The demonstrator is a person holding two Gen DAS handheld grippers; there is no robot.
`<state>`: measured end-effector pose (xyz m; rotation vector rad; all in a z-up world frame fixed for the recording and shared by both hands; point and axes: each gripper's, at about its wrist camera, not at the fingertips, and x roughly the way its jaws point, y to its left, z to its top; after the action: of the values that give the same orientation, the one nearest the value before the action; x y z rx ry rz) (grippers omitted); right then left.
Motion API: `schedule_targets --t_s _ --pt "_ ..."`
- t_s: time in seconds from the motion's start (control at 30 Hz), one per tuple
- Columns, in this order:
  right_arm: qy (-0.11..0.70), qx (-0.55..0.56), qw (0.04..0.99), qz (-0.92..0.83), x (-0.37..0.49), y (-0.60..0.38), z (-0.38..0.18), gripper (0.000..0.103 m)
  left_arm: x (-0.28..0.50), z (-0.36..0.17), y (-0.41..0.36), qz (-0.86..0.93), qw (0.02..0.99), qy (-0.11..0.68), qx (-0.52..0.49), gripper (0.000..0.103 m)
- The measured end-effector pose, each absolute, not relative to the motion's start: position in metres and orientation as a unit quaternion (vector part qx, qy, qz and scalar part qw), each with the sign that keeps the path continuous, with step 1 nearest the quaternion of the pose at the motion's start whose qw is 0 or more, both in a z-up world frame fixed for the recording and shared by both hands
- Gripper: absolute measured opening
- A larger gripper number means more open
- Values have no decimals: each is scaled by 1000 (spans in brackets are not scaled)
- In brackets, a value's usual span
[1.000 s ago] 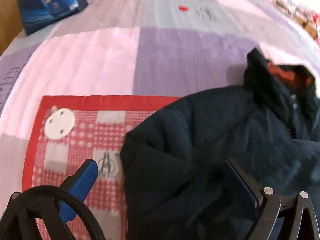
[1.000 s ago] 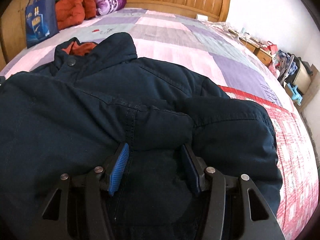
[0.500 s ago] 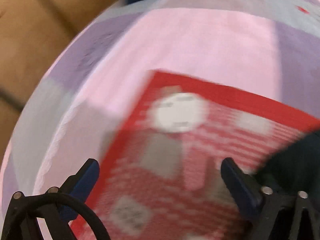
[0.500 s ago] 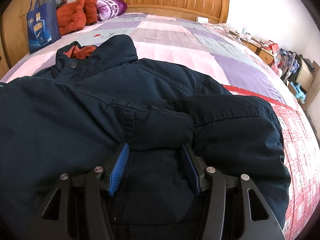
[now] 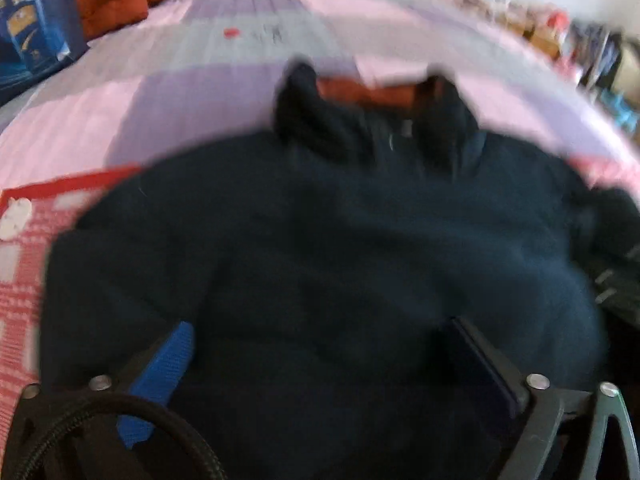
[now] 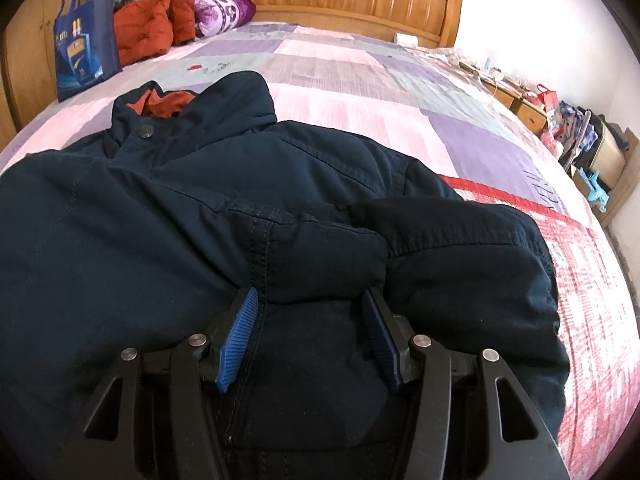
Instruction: Fold large clothes
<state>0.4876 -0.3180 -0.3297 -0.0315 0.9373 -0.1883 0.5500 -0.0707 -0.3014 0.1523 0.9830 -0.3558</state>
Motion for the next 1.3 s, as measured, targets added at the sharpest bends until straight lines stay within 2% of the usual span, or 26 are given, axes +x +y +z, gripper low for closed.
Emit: schedule_targets --t_s 0.1,0.23,0.37,0.43,0.6,0.7,0.8,0.9,1.0,1.2,1.3 --pt "456 -5 886 -83 489 -321 -326 57 552 -321 -64 -164 875 453 50 103" --pt "460 -29 883 -91 490 -315 -316 57 557 -324 -66 -155 867 470 57 103" --pt "387 -43 915 -110 472 -279 -273 61 559 -320 -74 -128 860 492 50 103" --pt "371 -37 925 -74 471 -254 -262 67 557 -319 -76 -105 860 497 46 103" --pt "445 -80 892 -5 500 -203 -291 67 551 -320 -73 -102 864 490 52 103" --pt "453 -56 890 -15 496 -240 -302 73 549 -321 -65 -117 864 486 65 103" --pt "453 -36 884 -112 478 -308 -307 75 551 -320 -53 -122 865 482 61 103" --pt "470 49 875 -106 465 -370 -314 76 550 -319 -43 -123 868 477 63 103" --pt "469 -37 876 -107 469 -356 -314 76 548 -317 -30 -117 871 474 54 103" --pt "465 6 879 -107 467 -365 -324 77 540 -319 26 -38 884 464 36 103" --pt "468 6 879 -97 467 -367 -326 78 545 -338 64 -14 865 501 -2 103"
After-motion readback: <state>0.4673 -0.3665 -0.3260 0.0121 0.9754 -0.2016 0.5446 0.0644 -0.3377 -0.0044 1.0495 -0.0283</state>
